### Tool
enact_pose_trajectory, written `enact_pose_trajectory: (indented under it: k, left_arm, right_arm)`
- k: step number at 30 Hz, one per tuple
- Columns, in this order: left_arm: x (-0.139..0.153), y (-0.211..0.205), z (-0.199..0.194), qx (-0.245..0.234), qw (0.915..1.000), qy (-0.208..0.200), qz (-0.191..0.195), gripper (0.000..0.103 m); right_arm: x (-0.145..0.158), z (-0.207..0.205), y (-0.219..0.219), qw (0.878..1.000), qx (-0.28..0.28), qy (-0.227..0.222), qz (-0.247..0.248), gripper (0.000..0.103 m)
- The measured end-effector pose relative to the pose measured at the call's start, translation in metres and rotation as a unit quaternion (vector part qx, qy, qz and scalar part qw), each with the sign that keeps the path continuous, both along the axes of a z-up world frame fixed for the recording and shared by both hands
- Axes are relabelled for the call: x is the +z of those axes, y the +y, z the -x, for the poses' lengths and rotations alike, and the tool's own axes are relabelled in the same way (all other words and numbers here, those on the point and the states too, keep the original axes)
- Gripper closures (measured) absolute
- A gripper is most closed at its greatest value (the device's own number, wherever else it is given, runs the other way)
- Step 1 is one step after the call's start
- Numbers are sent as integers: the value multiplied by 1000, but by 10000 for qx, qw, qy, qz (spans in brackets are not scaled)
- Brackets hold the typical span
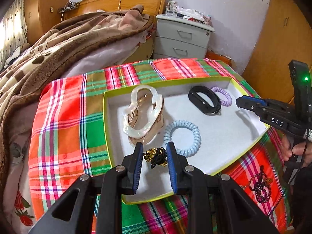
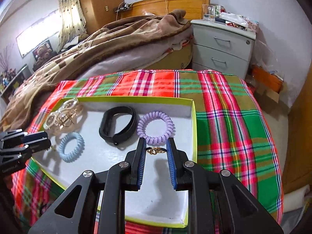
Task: Organize jewelry
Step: 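Carry the hair clip and ring into the tray and open both tools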
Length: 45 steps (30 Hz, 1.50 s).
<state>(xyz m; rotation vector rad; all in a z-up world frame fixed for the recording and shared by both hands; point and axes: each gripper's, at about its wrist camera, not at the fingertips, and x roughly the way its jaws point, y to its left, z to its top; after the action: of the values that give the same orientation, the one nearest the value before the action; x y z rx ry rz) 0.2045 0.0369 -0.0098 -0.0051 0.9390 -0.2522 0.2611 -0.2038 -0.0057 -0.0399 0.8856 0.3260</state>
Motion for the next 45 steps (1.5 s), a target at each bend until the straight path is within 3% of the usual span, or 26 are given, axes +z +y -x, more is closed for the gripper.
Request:
enact_pose_trajectory:
  k: [24, 28, 42, 45]
  left_arm:
    - [-9, -2, 0, 1, 9999, 152, -10, 76]
    - [-9, -2, 0, -10, 9999, 149, 41, 71]
    - [6, 1, 14, 86, 9999, -11, 67, 63]
    - [13, 0, 23, 105, 9999, -84, 90, 61]
  right_arm:
    - [-11, 9, 8, 9993, 142, -9, 350, 81]
    - [-10, 9, 8, 9992, 132, -8, 369, 80]
    - [5, 22, 1, 9998, -23, -147, 107, 70]
    - [13, 32, 1, 9997, -21, -227, 28, 64]
